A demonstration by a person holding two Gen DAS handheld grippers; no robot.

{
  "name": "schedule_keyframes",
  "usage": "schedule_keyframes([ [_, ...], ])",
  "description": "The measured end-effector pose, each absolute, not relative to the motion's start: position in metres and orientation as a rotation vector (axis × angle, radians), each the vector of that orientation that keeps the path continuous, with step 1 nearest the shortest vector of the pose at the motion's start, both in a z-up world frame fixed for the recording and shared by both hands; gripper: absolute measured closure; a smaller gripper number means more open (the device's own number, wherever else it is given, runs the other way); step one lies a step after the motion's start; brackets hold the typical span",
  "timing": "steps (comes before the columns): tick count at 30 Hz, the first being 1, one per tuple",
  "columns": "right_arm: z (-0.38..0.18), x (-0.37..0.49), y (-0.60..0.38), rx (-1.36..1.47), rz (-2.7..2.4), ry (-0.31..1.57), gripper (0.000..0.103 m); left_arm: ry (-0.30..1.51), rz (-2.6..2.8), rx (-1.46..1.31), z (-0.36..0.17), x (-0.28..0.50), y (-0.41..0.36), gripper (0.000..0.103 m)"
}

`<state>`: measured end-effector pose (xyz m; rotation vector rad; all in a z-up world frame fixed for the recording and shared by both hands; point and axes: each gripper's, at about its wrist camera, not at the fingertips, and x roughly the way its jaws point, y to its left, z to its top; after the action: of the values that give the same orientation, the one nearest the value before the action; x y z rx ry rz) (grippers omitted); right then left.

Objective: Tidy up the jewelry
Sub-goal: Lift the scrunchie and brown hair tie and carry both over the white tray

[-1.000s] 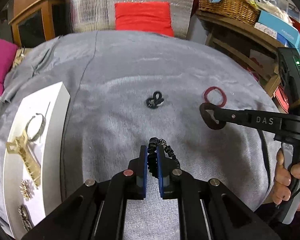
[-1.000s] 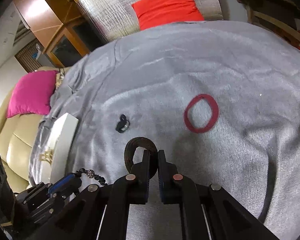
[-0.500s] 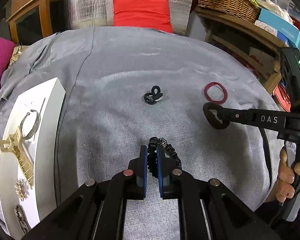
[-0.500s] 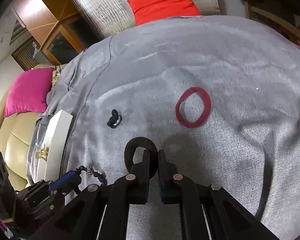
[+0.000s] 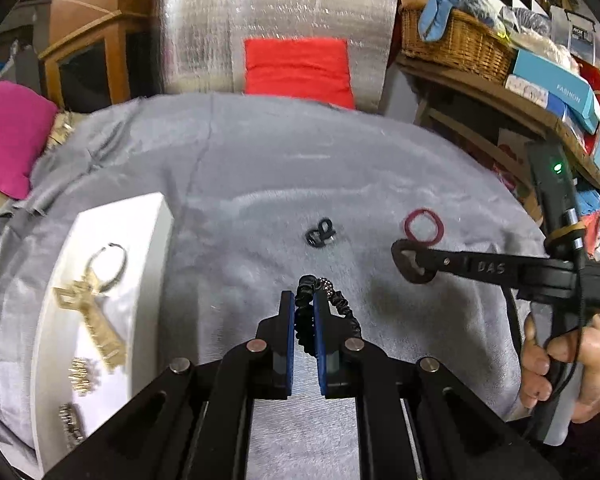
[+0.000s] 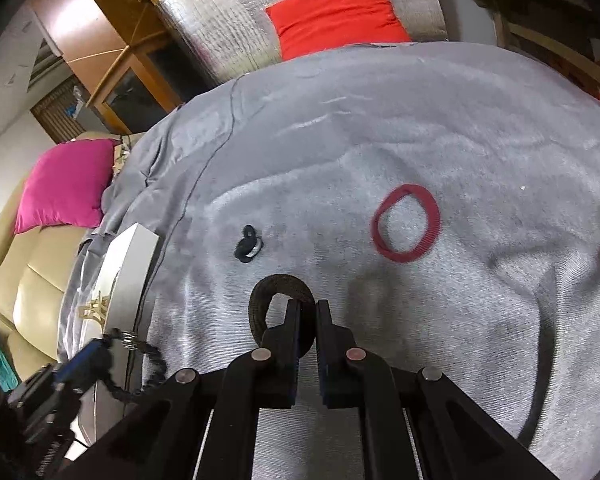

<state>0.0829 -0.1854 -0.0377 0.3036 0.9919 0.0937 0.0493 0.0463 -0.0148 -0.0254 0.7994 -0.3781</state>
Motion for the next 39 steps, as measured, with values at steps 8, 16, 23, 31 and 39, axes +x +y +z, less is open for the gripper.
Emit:
schedule_keyframes([
  [8,-0.024,0.078,-0.156,0.292,0.188,0.911,0.095,0.680,-0.288,-0.081,0.013,0.014,0.090,0.094],
  [16,-0.013,0.071,-0.106,0.265,0.326,0.848,0.095,0.650,-0.142,-0.152,0.007,0.001,0.166,0.094],
  [23,-0.013,0.066,-0.065,0.227,0.407,0.847,0.095,0.704,-0.090,-0.200,-0.012,0.003,0.210,0.094],
  [31,-0.019,0.063,-0.002,0.132,0.513,0.871,0.095,0.778,-0.139,-0.256,-0.033,-0.001,0.230,0.094],
  [39,-0.024,0.059,0.044,0.089,0.602,0.909,0.095,0.825,-0.166,-0.270,-0.043,-0.006,0.241,0.094],
])
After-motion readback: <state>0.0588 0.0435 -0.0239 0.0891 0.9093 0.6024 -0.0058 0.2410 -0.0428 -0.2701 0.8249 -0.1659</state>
